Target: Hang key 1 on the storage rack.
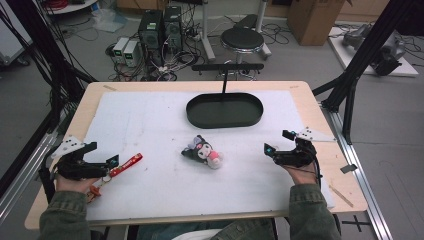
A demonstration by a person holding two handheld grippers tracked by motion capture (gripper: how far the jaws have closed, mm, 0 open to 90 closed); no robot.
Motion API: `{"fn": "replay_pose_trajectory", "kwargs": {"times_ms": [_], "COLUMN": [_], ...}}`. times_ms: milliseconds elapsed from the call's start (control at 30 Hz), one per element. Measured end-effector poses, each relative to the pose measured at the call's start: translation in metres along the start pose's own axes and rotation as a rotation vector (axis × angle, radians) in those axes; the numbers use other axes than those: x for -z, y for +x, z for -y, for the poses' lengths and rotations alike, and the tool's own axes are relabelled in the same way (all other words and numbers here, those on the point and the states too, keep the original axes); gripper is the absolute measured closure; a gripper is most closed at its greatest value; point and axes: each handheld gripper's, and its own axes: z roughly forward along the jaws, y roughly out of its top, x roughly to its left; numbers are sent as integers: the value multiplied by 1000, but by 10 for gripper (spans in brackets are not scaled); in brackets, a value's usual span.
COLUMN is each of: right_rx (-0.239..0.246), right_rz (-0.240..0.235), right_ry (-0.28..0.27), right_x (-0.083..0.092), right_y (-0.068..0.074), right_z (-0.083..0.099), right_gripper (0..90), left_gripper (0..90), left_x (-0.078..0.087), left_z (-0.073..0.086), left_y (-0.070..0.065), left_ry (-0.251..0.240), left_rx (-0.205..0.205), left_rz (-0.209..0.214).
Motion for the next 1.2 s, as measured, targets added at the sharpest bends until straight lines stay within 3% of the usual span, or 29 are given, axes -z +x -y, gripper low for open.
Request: {"fn": "replay_pose_trajectory", "kwargs": {"times_ms": [367,733,967,1000,1200], "right_rx": [5,7,25,28,45], "right_rz": [8,20,23,25,35], "right_ry": [4,19,28,28,33], "right_x": [1,-2,-5,-3,-4], "right_y": [1,-1,-1,0,-1], "right_z": [1,2,2,2,3], "right_gripper": [5,5,4,5,5], "left_gripper": [17,18,19,19,19], "left_x": [1,-1,-7,-11,-20], "left_z": [-2,-6,-18,-22,-27], "left_y": [-1,2,-3,-6,-9], "left_ry": [-9,19,47,58,98], "left_rx": [-3,-11,-23,-28,-38], "left_rz": [1,11,50,81,101]}}
